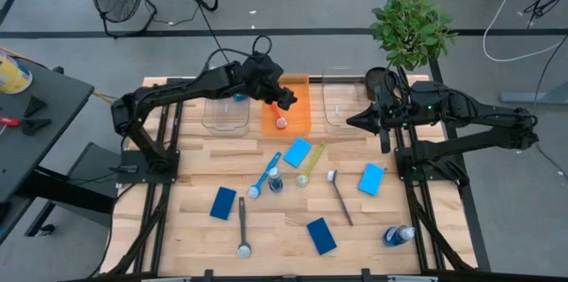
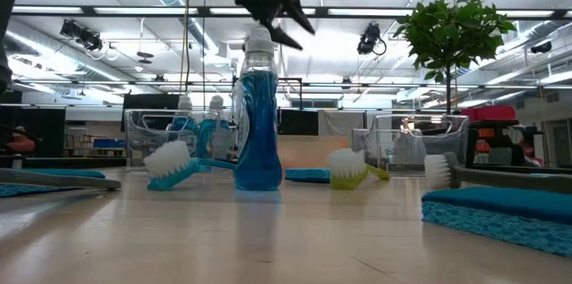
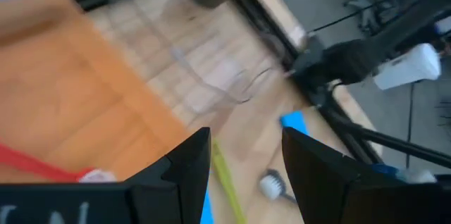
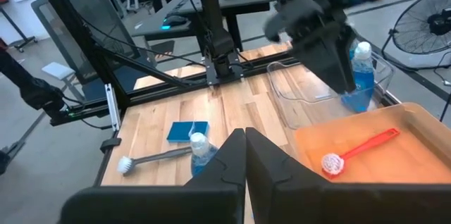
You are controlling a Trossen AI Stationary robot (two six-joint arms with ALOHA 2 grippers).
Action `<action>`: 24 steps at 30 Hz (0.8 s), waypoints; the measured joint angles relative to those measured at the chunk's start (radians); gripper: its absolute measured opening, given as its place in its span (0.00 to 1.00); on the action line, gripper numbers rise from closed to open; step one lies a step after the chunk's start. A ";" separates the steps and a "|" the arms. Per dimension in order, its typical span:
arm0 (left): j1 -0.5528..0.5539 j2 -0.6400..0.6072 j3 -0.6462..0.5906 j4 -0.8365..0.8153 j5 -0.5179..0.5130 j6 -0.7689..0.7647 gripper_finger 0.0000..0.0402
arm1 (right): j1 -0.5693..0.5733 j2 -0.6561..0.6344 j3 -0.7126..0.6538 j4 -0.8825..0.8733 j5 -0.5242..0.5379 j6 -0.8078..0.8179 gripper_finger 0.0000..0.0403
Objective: Pick & Place Kitchen Sink Supplies
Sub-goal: Put the blue sponge into the right transparent bin
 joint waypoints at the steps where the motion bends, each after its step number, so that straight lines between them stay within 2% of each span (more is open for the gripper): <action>1: -0.007 -0.014 0.000 -0.002 -0.001 0.004 0.45 | 0.000 0.000 0.000 0.000 0.000 0.000 0.02; 15: -0.172 -0.155 0.000 -0.002 -0.014 0.162 0.45 | 0.000 0.000 0.000 0.000 0.000 -0.023 0.02; 24: -0.268 -0.183 0.000 -0.002 -0.004 0.293 0.45 | 0.000 0.000 0.000 0.000 0.000 -0.023 0.02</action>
